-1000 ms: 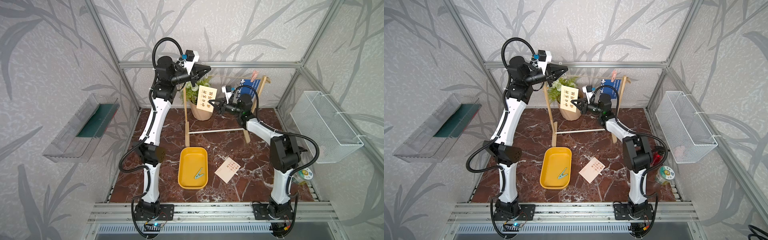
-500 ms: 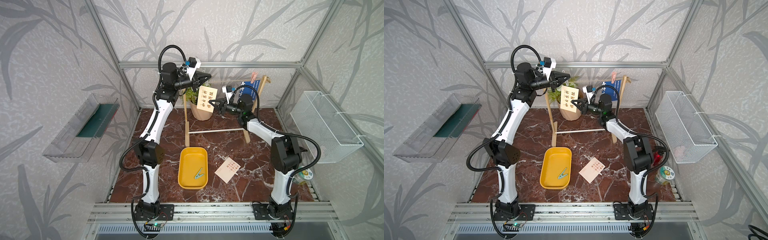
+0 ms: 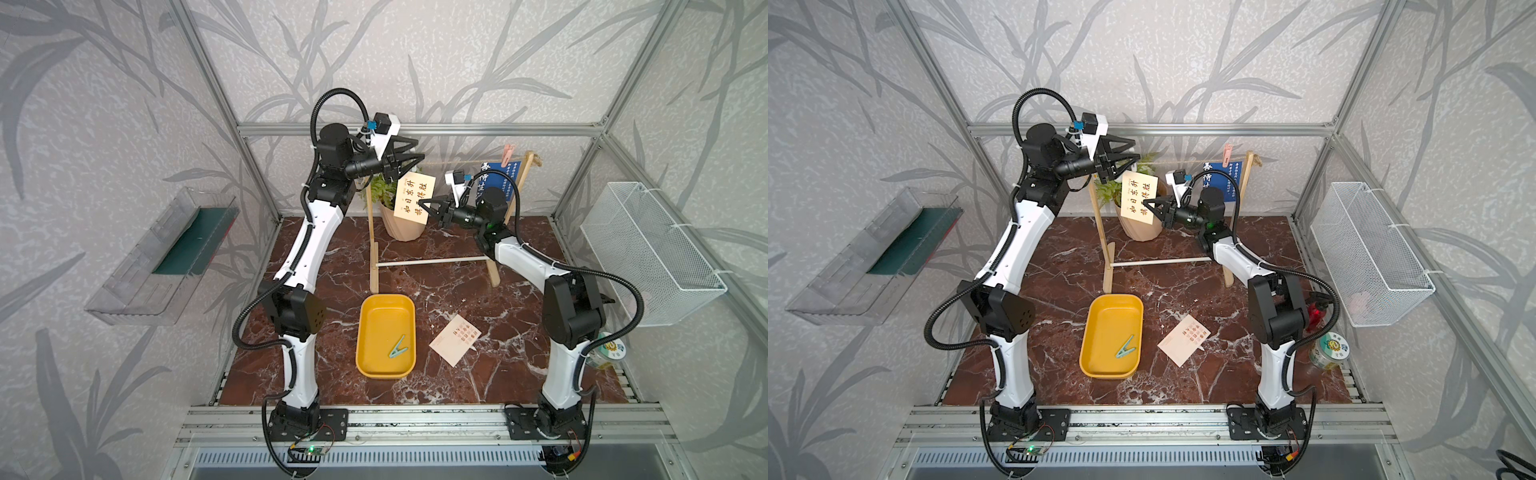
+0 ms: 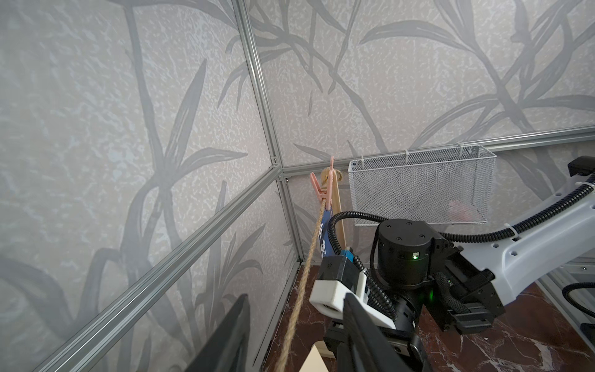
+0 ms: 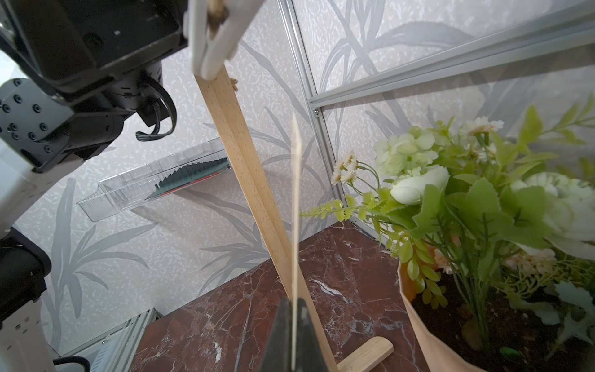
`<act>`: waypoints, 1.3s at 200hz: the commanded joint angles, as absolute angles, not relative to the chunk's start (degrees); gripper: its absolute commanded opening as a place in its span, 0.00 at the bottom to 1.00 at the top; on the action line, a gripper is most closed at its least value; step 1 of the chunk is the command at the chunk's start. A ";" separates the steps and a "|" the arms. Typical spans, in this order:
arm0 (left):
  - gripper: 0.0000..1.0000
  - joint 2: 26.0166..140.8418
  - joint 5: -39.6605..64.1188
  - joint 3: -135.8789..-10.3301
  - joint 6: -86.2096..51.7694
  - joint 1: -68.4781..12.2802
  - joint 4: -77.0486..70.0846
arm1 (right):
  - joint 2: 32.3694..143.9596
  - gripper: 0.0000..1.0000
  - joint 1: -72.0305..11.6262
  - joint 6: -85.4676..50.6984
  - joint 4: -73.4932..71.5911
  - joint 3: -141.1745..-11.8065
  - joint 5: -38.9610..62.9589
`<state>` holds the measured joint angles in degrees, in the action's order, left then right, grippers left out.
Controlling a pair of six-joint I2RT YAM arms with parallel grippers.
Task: Remove the postcards from the strings
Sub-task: Place the postcard on the postcard.
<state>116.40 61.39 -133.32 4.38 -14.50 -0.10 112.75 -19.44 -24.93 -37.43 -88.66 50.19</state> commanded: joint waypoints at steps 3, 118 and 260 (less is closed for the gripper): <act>0.49 110.90 60.36 -130.57 6.31 -14.59 -2.29 | 108.97 0.00 -19.27 -23.11 -37.72 -86.30 50.10; 0.54 80.69 41.82 -72.24 3.95 -18.24 -25.24 | 89.33 0.00 -21.45 -19.93 -24.53 -62.07 44.38; 0.64 81.33 20.06 -53.01 -2.30 -25.11 -42.15 | 71.32 0.01 -24.01 -41.00 -3.02 -23.84 36.30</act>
